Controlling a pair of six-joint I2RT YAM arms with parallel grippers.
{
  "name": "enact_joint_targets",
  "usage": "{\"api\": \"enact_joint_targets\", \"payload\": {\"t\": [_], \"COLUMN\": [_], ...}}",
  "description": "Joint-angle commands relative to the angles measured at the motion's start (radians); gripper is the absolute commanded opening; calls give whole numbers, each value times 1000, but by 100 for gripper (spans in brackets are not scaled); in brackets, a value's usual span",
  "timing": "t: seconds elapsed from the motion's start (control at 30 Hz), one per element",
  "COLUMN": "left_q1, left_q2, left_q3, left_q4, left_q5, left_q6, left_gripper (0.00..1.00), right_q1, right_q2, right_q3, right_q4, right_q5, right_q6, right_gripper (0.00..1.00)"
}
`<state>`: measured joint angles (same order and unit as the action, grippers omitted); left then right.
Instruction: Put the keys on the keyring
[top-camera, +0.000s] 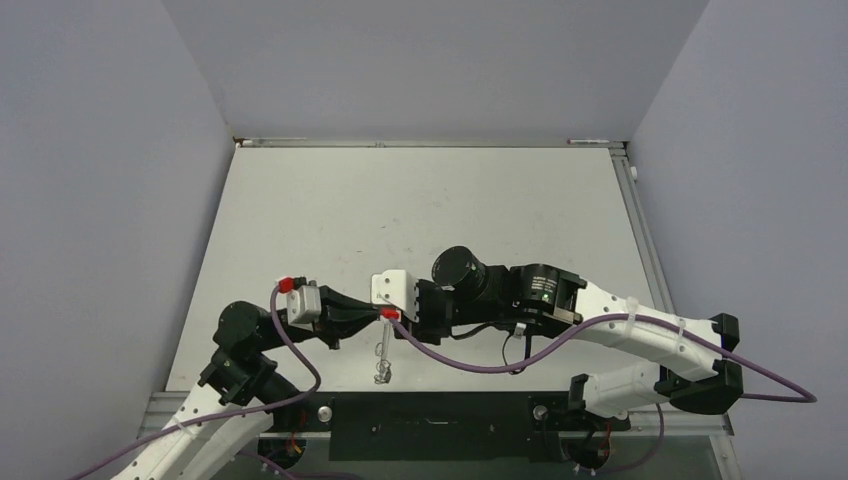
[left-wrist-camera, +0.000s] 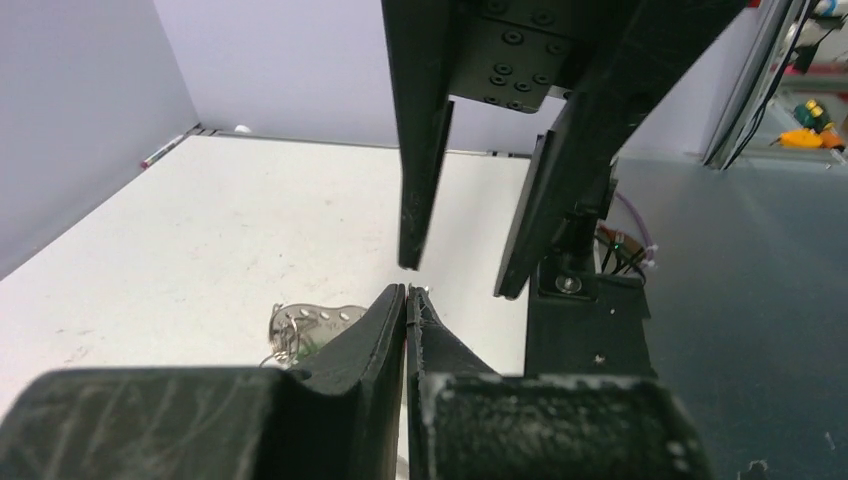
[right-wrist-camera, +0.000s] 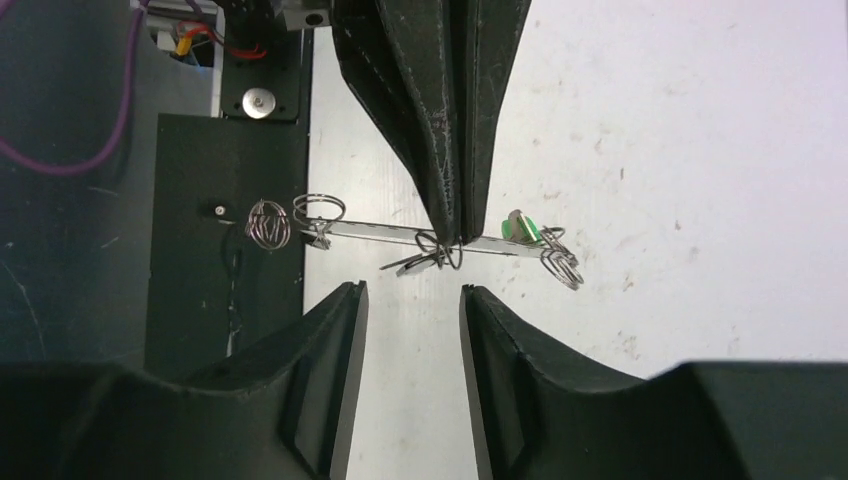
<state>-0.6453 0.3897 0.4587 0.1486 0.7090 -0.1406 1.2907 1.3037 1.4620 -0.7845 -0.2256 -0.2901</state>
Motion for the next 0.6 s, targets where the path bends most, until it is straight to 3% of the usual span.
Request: {"api": "enact_joint_targets", "payload": {"t": [0.0,0.07,0.2,0.37,0.57], "left_q1": [24,24,35,56,64], "left_q2": [-20,-29,-50,-83,-114], "left_q3": [-7,-10,-16,-41,-54], "left_q4": [172,174,208,296,296], "left_q5": [45,41,27,-12,-37], "left_q6": [-108,-110,-141,-219,-226], "left_gripper": [0,0,0,0,0], "right_q1": [2,1,-3,-11,-50], "right_q2": [-46,-50,-89,-225,-326], "right_q3": [-22,-31,-83,-256,-425], "right_q4": [125,141,213,469,696], "right_q5": [-16,-17,7,35,-79], "right_q6": [11,12,19,52,120], "right_gripper": [45,52,57,55,48]}}
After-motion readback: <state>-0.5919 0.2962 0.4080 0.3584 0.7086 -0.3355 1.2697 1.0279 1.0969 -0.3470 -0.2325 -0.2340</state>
